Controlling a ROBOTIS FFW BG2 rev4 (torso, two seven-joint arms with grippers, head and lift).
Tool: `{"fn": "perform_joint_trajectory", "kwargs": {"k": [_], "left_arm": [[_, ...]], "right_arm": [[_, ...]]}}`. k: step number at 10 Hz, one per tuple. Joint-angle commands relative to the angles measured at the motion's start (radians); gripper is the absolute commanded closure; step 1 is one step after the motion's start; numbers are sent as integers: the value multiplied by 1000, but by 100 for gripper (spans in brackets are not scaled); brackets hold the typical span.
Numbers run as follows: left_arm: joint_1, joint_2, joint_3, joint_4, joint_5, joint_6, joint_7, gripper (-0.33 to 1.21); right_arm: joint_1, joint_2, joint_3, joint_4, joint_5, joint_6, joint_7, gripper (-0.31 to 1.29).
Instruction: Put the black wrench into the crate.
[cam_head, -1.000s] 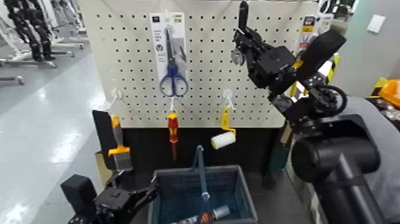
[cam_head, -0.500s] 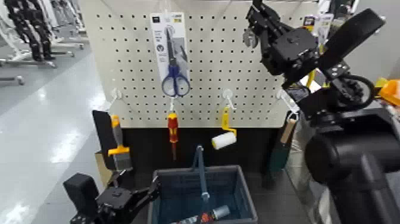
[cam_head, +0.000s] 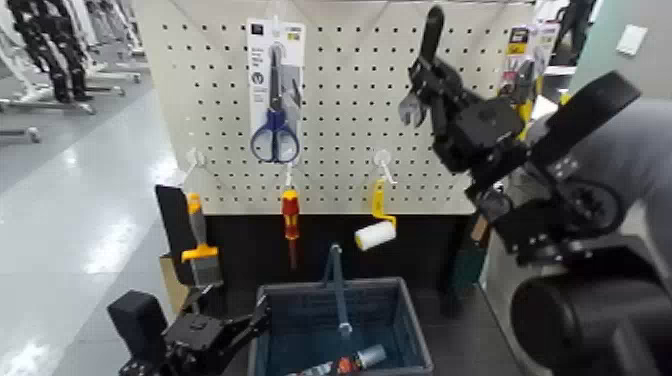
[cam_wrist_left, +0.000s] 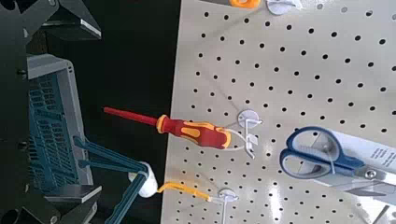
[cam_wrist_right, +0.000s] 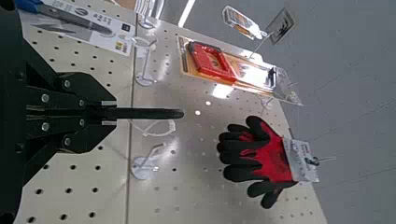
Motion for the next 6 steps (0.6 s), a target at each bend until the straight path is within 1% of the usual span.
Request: {"fn": "perform_joint_trajectory", "kwargs": {"k": [1, 2, 3, 4, 5, 6], "left_arm": [[-3, 2, -2, 0, 0, 0, 5, 14], [-3, 2, 0, 0, 0, 0, 5, 14], [-3, 2, 1, -2, 2, 0, 5, 14], [-3, 2, 7, -3, 2, 0, 5, 14], [-3, 2, 7, -3, 2, 0, 3, 14], [-3, 3, 9, -3, 2, 0, 3, 14]], "right_arm": [[99, 24, 2, -5, -71, 67, 3, 121], [139, 29, -8, -10, -81, 108, 8, 122], [170, 27, -14, -3, -117, 139, 8, 122], [191, 23, -19, 6, -142, 176, 2, 121], [204, 20, -21, 23, -147, 211, -3, 122], [213, 21, -22, 55, -165, 230, -6, 122]]}}
